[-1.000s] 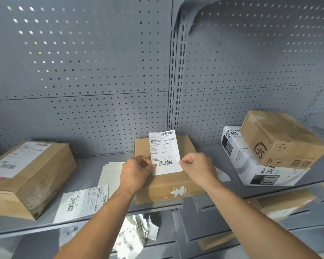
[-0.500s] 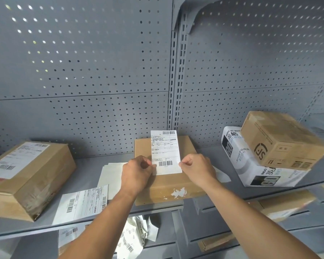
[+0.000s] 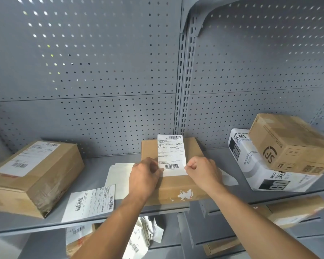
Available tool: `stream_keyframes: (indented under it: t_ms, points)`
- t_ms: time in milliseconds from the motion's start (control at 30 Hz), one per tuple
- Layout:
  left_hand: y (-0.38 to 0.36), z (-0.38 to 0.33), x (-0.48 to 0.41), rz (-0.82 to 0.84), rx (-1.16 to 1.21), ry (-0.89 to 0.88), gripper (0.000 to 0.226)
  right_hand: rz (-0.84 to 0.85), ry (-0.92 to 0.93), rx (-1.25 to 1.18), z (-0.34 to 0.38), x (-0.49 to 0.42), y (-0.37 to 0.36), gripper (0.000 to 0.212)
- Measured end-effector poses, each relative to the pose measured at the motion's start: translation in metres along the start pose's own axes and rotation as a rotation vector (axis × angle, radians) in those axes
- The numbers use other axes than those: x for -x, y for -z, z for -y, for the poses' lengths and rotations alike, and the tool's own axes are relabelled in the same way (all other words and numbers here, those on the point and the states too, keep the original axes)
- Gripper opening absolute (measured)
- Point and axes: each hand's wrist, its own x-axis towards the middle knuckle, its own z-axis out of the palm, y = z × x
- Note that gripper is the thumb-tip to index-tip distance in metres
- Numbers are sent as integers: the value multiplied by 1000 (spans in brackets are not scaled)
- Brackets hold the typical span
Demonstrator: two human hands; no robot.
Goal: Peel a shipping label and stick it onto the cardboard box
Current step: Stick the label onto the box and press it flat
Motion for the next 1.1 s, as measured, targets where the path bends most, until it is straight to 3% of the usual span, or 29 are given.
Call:
stream_keyframes:
  t_ms: [233, 333, 500, 567, 700, 833, 1100]
  points:
    - [-1, 5, 5, -77, -133, -72, 35, -16, 37, -13, -2, 0, -1, 7]
    - [1, 4, 4, -17, -136, -93, 40, -21, 62, -20, -4, 0, -1, 14]
    - [7, 1, 0, 80, -233, -75, 29, -53, 138, 121, -5, -2, -6, 61]
    - [4, -9, -3, 87, -255, -71, 28, 16, 118, 194, -2, -4, -10, 84]
    - [-13, -18, -3, 100, -381, -101, 61, 155, 81, 270, 5, -8, -17, 111]
    - [-17, -15, -4, 122, -406, -80, 70, 170, 74, 280, 5, -10, -19, 108]
    - [-12, -13, -6, 150, -346, -94, 58, 171, 95, 268, 0, -10, -22, 67]
